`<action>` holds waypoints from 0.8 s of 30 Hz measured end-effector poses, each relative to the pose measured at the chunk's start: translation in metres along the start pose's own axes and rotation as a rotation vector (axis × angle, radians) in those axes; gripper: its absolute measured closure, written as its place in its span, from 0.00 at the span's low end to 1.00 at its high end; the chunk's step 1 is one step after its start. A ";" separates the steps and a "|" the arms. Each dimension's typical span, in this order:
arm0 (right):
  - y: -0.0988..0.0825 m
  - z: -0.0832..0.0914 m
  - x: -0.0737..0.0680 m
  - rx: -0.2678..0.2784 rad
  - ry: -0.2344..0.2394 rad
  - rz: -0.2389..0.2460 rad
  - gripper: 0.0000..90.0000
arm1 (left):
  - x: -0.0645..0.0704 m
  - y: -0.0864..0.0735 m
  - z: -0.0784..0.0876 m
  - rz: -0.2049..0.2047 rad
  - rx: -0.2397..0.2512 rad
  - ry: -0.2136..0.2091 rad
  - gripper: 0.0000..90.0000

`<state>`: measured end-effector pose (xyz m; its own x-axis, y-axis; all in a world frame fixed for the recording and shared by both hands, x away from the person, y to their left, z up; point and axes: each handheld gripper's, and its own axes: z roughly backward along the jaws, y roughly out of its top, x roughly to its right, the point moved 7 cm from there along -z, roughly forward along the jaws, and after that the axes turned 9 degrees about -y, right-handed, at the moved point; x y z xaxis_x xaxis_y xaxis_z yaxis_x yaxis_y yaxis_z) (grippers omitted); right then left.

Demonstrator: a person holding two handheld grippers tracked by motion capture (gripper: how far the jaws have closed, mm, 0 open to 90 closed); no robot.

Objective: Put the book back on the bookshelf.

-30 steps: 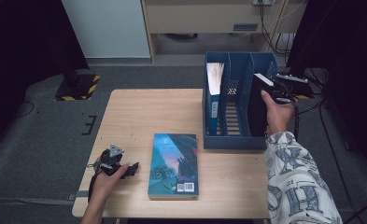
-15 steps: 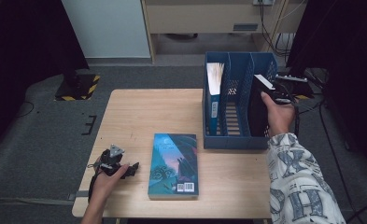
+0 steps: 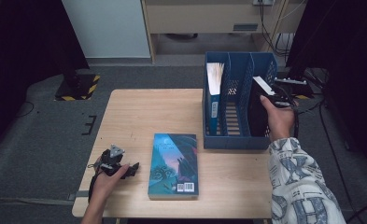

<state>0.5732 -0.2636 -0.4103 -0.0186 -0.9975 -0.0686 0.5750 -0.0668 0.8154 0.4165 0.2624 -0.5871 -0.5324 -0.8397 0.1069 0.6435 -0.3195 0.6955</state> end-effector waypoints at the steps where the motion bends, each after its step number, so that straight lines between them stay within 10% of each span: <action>1: -0.001 0.001 0.001 0.001 0.003 -0.007 0.55 | 0.000 0.000 0.000 0.000 0.000 0.000 0.00; 24: -0.018 0.012 -0.002 0.017 0.021 -0.002 0.51 | 0.001 0.000 0.000 -0.002 0.000 -0.002 0.00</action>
<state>0.5526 -0.2602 -0.4180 -0.0019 -0.9966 -0.0823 0.5609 -0.0693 0.8250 0.4157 0.2615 -0.5871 -0.5348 -0.8382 0.1065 0.6423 -0.3214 0.6958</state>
